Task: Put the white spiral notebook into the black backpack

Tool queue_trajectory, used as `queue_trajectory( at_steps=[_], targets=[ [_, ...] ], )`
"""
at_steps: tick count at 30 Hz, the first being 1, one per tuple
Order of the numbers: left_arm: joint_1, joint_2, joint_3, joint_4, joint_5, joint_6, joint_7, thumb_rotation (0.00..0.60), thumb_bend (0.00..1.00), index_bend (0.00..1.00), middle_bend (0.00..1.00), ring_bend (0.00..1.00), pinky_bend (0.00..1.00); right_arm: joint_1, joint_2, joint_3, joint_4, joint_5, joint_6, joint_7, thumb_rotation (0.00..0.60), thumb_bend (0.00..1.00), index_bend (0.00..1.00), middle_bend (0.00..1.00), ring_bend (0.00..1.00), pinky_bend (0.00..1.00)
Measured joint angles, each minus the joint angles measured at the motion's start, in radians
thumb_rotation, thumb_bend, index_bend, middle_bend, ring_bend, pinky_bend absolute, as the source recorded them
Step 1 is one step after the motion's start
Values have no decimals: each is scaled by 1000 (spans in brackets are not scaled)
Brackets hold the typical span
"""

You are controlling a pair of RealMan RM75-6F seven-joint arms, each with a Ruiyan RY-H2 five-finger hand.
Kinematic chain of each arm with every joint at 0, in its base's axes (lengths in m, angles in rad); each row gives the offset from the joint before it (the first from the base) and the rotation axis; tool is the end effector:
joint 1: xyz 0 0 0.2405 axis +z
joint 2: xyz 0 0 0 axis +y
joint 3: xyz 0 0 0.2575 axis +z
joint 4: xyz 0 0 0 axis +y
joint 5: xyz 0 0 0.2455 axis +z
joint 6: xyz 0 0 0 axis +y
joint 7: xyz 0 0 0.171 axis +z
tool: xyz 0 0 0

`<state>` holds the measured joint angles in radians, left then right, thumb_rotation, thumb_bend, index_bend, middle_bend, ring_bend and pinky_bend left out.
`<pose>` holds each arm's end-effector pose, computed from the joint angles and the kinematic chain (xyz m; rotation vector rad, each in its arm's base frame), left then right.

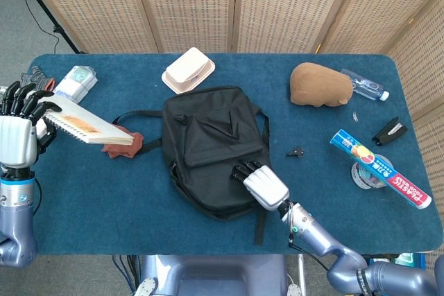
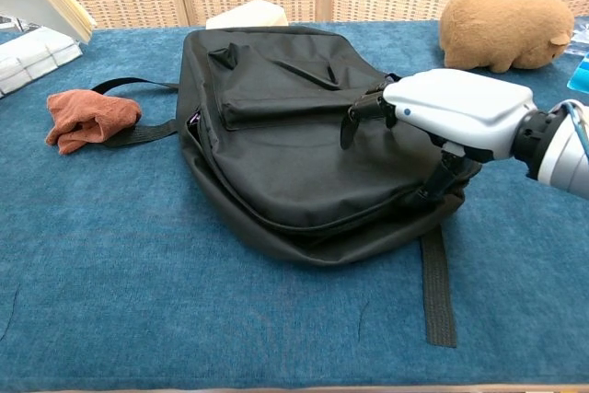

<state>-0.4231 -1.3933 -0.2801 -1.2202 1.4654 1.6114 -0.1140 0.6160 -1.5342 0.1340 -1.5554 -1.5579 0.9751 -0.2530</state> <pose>-0.2542 0.3596 0.1436 -1.2281 -0.4990 -1.3590 -0.1180 -0.3112 -0.0690 2.1038 -0.7508 1.1017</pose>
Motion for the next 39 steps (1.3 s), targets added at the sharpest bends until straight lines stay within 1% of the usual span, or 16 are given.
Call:
queue_trajectory(
  at_steps=[5, 9, 12, 16, 19, 24, 29, 31, 35, 39],
  targets=[
    [5, -8, 7, 20, 5, 5, -17, 600, 723, 818, 379, 179, 114, 5, -14, 17, -19, 38, 5, 83, 600, 389, 469, 421, 332, 484],
    [11, -14, 13, 39, 7, 8, -39, 600, 724, 819, 379, 179, 114, 12, -16, 36, -54, 90, -2, 131, 600, 444, 488, 442, 355, 535],
    [18, -21, 19, 63, 9, 14, -65, 600, 724, 819, 380, 181, 114, 16, -14, 50, -101, 124, -11, 170, 600, 494, 509, 462, 372, 569],
    [23, -33, 25, 97, 17, 25, -106, 600, 723, 823, 393, 191, 123, 28, -12, 74, -158, 182, -25, 185, 600, 531, 527, 479, 388, 595],
    [24, -50, 32, 137, 29, 36, -152, 600, 723, 828, 404, 200, 140, 44, -15, 98, -200, 251, -41, 178, 600, 555, 532, 484, 391, 600],
    [22, -82, 47, 210, 68, 72, -245, 600, 723, 845, 457, 247, 234, 82, -13, 150, -276, 405, -64, 142, 600, 581, 537, 486, 392, 601],
    [18, -120, 65, 285, 121, 140, -351, 600, 723, 860, 475, 263, 293, 129, 2, 206, -333, 571, -70, 88, 600, 597, 538, 487, 392, 601],
    [16, -133, 76, 311, 145, 167, -387, 600, 722, 864, 479, 267, 305, 147, 11, 225, -349, 633, -68, 70, 600, 603, 538, 487, 392, 601],
    [5, -172, 112, 357, 228, 248, -454, 600, 720, 868, 485, 271, 310, 199, 45, 273, -385, 800, -55, 25, 600, 605, 538, 487, 392, 601],
    [-10, -219, 136, 402, 283, 321, -490, 600, 720, 869, 488, 274, 322, 260, 81, 305, -400, 933, -36, -24, 600, 606, 538, 487, 392, 601]
  ],
)
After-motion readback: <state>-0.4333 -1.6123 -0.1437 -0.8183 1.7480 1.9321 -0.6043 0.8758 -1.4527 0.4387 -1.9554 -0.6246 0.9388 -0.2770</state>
